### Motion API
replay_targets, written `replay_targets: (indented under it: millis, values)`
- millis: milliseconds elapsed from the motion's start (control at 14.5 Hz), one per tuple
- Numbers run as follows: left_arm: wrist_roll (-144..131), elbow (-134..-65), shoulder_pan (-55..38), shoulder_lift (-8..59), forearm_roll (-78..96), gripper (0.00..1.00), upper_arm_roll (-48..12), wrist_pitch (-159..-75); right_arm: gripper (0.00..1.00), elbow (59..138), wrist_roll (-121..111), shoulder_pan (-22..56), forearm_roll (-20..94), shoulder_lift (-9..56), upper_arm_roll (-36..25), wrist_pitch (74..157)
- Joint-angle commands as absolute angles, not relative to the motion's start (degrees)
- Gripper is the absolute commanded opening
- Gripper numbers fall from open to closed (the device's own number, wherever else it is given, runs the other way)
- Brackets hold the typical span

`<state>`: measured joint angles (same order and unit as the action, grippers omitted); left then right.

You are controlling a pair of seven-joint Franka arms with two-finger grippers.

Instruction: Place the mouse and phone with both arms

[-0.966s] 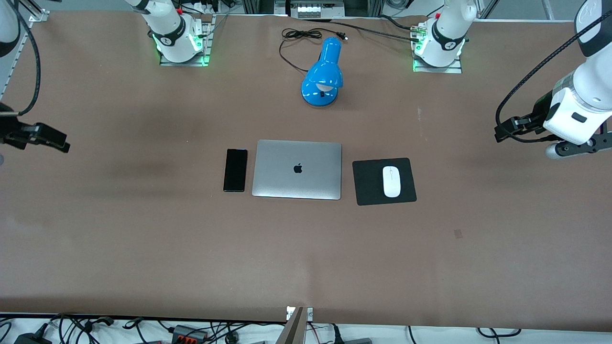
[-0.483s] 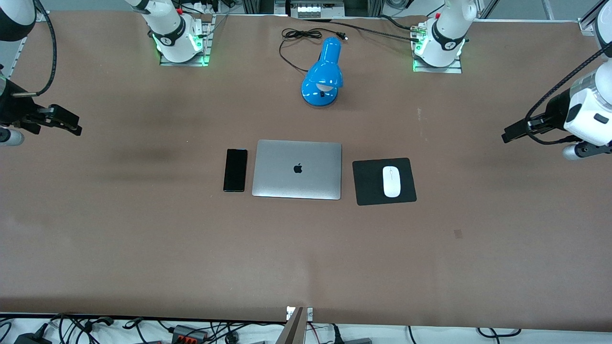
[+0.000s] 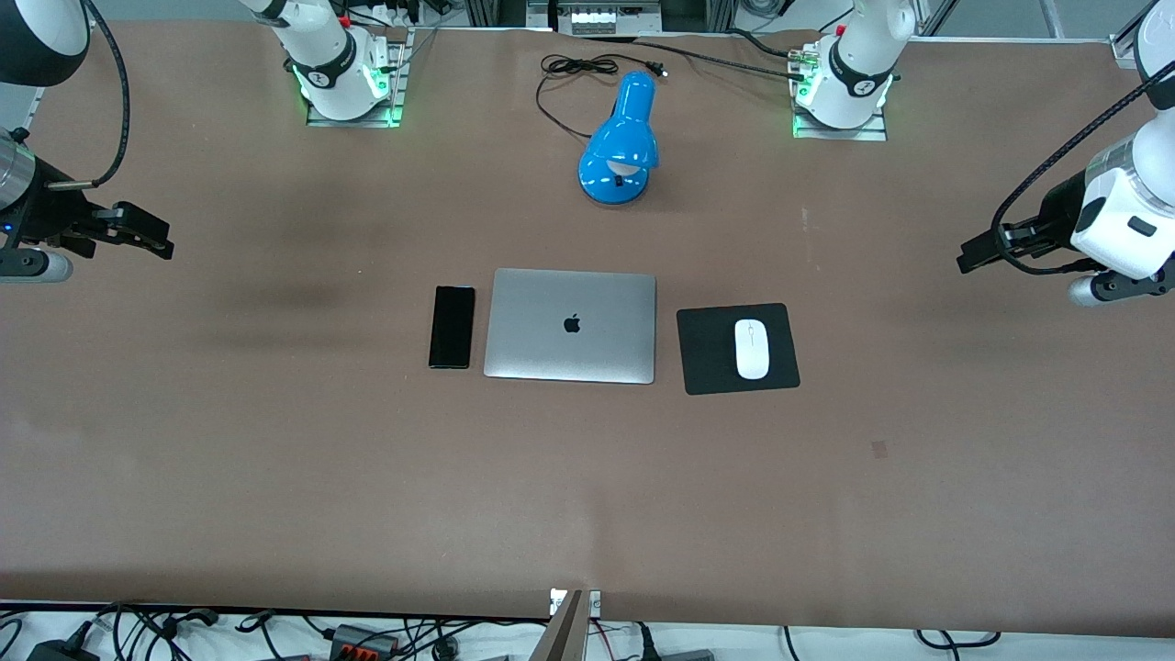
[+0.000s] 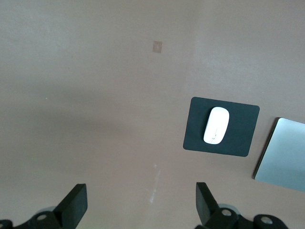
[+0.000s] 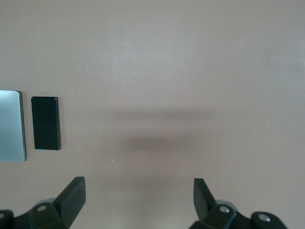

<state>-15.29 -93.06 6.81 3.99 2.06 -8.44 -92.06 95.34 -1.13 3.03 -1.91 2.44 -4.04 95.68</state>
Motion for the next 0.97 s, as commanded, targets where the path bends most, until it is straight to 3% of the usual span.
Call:
replay_targets:
  millis: [0,897]
  values:
    - [-14.06,-93.08,7.12,3.16,1.05,1.0,-8.79,-91.32,1.0,95.89,-2.11,3.34,-1.41,1.23,-4.48,95.36]
    - [-14.06,-92.99,7.21,3.16,1.05,1.0,-8.7,-91.32,1.0,95.71,-2.2,-0.17,-1.41,0.26,-2.55,95.89]
